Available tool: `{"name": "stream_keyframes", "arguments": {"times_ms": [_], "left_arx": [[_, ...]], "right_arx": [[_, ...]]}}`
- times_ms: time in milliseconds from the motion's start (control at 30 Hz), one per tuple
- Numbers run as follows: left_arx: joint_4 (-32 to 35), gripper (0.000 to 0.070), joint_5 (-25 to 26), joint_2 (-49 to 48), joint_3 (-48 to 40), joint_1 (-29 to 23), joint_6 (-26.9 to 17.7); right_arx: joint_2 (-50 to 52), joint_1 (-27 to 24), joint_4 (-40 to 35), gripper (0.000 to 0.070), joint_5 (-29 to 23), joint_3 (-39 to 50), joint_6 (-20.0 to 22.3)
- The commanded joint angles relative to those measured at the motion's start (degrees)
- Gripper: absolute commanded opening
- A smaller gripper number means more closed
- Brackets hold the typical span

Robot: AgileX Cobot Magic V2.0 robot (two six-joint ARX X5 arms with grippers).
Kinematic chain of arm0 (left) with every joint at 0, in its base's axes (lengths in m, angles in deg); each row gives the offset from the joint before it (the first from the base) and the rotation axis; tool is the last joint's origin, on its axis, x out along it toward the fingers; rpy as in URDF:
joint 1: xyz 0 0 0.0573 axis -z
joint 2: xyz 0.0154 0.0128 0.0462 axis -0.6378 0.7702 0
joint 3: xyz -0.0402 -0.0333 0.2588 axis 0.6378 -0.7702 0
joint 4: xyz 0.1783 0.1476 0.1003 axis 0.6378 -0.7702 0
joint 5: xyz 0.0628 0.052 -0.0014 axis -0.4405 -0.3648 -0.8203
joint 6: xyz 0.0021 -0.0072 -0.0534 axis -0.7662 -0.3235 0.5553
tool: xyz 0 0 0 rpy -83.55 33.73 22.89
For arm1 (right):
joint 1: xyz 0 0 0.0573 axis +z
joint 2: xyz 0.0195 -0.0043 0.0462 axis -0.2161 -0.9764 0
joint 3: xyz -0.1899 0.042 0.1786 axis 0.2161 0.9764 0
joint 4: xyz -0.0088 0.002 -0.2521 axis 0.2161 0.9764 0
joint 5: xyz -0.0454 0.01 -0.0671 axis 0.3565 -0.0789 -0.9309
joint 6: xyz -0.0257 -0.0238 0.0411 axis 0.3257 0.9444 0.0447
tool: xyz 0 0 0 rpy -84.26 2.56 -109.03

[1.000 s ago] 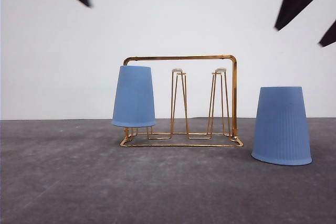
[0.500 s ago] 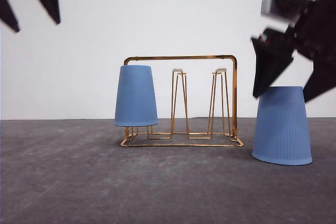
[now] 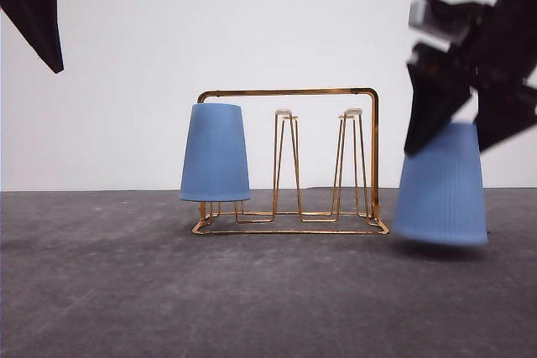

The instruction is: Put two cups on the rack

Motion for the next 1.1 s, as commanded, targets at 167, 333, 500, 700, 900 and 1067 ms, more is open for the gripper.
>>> {"name": "stream_keyframes", "arguments": {"times_ms": [167,333,500,700,900,1067], "left_arx": [[0.74,0.0515,0.04,0.31,0.57,0.17,0.42],[0.87,0.0515,0.07,0.31,0.57,0.17,0.42],[0.87,0.0515,0.04,0.31,0.57,0.17,0.38],[0.85,0.0515,0.07,0.31,0.57,0.17,0.26],[0.93,0.0515,0.04,0.31,0.57,0.17,0.26],[1.11,0.0515,0.04,0.31,0.57,0.17,0.26]], "right_arx": [[6.45,0.68,5.06,0.0346,1.02,-13.54,2.25],[6.59,2.22,4.61,0.0362,1.61,-17.18,2.74],[3.02,4.07,1.48,0.0365,0.84,-17.19,2.3],[-4.83,4.48,-3.41,0.0366,-0.95,-17.19,2.16],[-12.98,4.47,-4.56,0.0366,-0.97,-17.19,1.91],[-17.09,4.62,-7.3,0.0402,-0.99,-17.19,1.86]]}}
